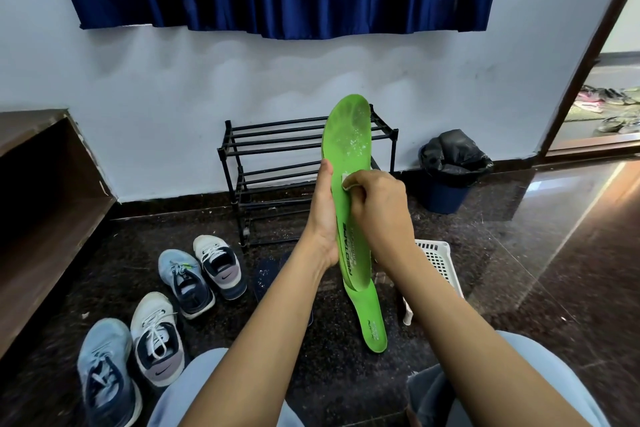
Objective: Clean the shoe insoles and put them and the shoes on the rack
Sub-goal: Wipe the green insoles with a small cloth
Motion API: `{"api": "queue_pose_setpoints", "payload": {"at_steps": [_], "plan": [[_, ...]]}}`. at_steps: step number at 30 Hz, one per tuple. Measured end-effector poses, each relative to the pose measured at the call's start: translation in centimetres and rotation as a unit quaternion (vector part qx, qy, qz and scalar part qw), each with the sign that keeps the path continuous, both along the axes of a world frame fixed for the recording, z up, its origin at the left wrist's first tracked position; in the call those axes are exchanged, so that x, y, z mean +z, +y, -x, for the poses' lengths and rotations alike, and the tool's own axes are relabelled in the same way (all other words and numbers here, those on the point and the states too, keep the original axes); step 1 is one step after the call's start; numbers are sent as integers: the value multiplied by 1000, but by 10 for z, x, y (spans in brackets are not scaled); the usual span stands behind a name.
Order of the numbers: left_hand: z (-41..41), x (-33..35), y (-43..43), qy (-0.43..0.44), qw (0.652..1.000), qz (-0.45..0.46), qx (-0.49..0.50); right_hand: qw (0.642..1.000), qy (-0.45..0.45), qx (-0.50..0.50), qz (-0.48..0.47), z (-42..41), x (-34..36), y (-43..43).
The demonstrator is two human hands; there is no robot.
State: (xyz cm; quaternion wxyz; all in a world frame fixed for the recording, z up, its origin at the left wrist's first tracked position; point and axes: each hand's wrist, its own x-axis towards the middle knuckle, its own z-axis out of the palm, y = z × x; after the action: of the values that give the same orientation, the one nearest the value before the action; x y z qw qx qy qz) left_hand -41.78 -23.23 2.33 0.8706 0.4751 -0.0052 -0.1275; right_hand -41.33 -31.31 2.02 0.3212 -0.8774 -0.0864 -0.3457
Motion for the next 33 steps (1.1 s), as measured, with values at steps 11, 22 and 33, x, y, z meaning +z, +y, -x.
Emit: {"api": "queue_pose_setpoints", "payload": {"at_steps": [11,22,33], "plan": [[-2,0,6,6,1000,-9,12,1000,11,18,8,4,-7,4],[-6,0,12,3,999,-2,47,999,29,45,5,12,-11,12],[-6,1,12,7,999,-17,33,996,20,72,-39,14,-11,11]]}}
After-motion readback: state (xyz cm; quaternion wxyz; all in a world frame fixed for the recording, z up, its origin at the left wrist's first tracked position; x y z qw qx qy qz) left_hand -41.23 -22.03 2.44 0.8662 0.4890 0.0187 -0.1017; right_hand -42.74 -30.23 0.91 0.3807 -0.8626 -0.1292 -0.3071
